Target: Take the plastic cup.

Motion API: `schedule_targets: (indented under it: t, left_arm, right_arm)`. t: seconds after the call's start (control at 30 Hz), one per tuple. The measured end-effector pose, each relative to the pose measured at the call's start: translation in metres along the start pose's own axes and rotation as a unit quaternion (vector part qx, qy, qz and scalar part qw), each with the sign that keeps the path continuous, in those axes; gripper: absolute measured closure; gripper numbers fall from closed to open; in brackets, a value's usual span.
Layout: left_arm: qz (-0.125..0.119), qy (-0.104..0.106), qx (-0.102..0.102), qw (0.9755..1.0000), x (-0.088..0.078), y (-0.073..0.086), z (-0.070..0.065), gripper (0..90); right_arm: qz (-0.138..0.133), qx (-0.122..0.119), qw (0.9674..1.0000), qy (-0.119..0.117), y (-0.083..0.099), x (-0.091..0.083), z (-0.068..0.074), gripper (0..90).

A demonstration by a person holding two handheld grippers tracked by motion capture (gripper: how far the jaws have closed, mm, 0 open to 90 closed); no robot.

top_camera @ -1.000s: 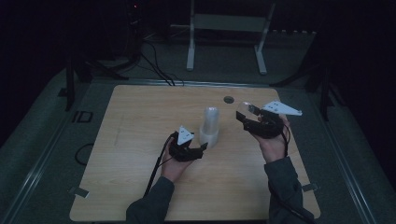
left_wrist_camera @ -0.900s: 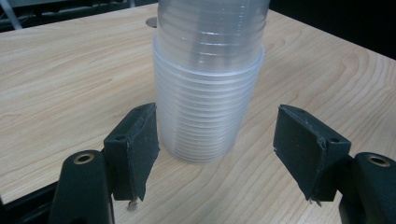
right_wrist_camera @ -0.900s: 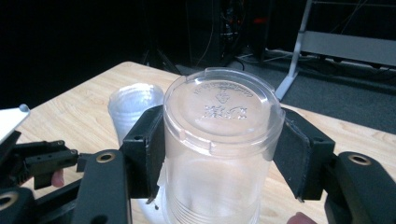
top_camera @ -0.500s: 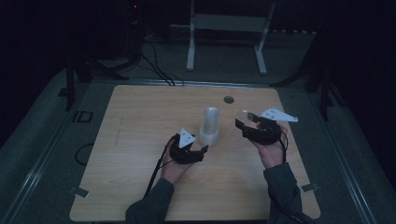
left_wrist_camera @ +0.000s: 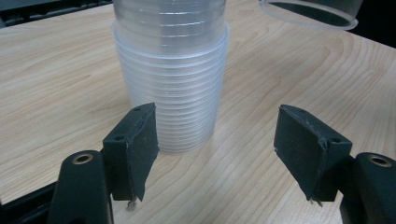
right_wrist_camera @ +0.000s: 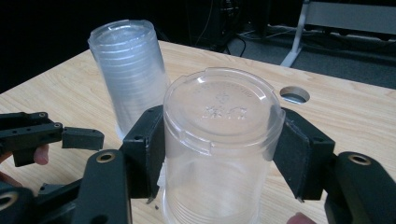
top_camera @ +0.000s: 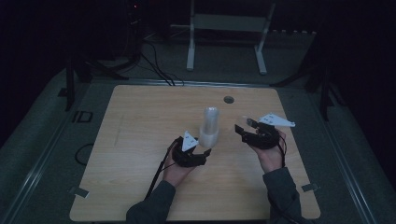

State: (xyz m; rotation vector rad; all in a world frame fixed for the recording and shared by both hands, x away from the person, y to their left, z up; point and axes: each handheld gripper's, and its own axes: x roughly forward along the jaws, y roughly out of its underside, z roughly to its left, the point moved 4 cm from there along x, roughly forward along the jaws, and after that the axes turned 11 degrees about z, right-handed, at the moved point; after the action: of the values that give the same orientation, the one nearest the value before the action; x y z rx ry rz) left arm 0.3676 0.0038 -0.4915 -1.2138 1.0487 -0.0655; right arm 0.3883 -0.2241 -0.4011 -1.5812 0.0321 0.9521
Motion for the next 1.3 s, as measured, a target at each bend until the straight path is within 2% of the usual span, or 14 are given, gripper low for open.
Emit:
schedule_targets:
  t: [0.63, 0.73, 1.3]
  left_arm:
    - [-0.005, 0.009, 0.009, 0.9999, 0.003, -0.004, -0.010, 29.8]
    - [-0.005, 0.011, 0.016, 0.9998, 0.003, -0.005, -0.013, 29.8]
    - [-0.006, 0.015, 0.026, 0.9995, 0.005, -0.007, -0.021, 29.2]
  right_arm:
    - [0.007, 0.020, 0.9998, -0.002, 0.016, 0.005, -0.004, 39.0]
    - [0.008, 0.023, 0.9997, -0.004, 0.018, 0.005, -0.004, 39.1]
    - [0.012, 0.030, 0.9994, -0.007, 0.028, 0.009, -0.004, 39.1]
